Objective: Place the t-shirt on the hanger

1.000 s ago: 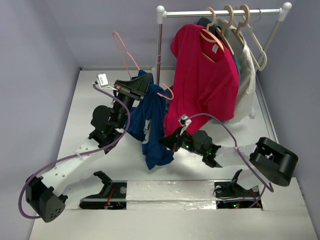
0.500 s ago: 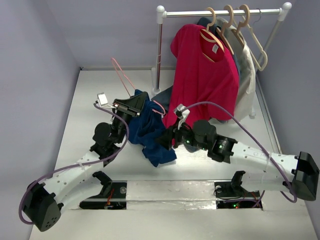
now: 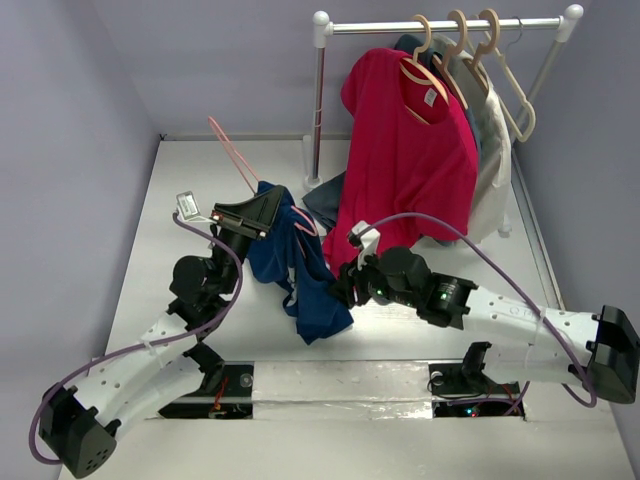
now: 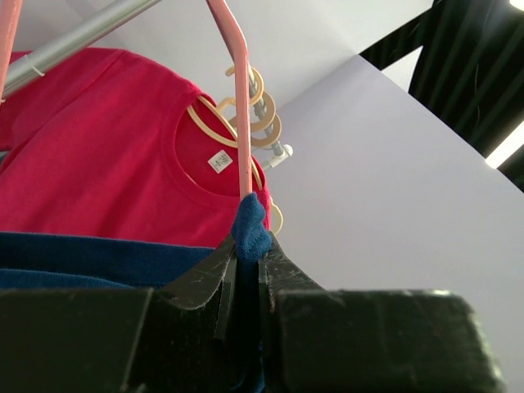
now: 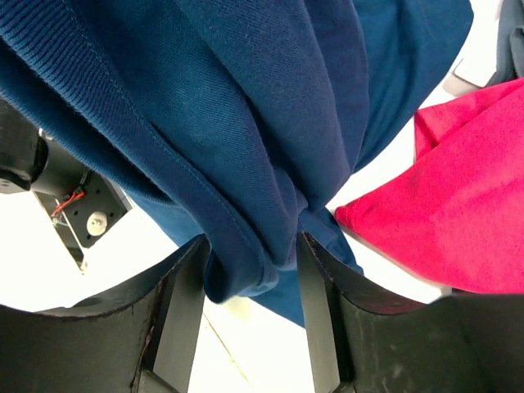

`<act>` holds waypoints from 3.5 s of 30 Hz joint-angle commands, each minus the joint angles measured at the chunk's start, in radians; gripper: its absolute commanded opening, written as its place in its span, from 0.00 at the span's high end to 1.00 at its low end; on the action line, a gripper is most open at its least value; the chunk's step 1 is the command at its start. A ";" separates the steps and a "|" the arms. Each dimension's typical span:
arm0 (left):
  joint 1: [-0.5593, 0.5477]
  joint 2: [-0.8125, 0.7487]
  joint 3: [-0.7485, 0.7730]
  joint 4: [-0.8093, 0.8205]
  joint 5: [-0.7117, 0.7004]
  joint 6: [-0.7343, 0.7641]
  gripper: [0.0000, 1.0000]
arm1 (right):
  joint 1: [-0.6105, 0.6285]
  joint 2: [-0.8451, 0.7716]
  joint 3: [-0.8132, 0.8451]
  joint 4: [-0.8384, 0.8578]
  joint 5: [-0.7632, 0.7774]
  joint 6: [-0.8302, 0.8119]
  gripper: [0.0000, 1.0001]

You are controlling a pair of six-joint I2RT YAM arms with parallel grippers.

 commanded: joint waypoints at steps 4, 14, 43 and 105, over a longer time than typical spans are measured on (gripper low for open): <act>0.007 -0.031 0.033 0.041 0.008 -0.025 1.00 | 0.016 0.005 -0.011 0.092 0.001 -0.030 0.52; 0.007 -0.008 0.008 0.050 -0.008 -0.039 1.00 | 0.076 0.019 0.070 0.133 0.029 -0.033 0.94; 0.007 -0.005 -0.070 0.134 0.015 -0.205 1.00 | 0.105 0.215 0.179 0.247 0.218 -0.090 0.54; 0.007 -0.051 0.199 -0.502 -0.040 0.538 0.64 | 0.114 -0.067 0.087 0.011 0.162 0.022 1.00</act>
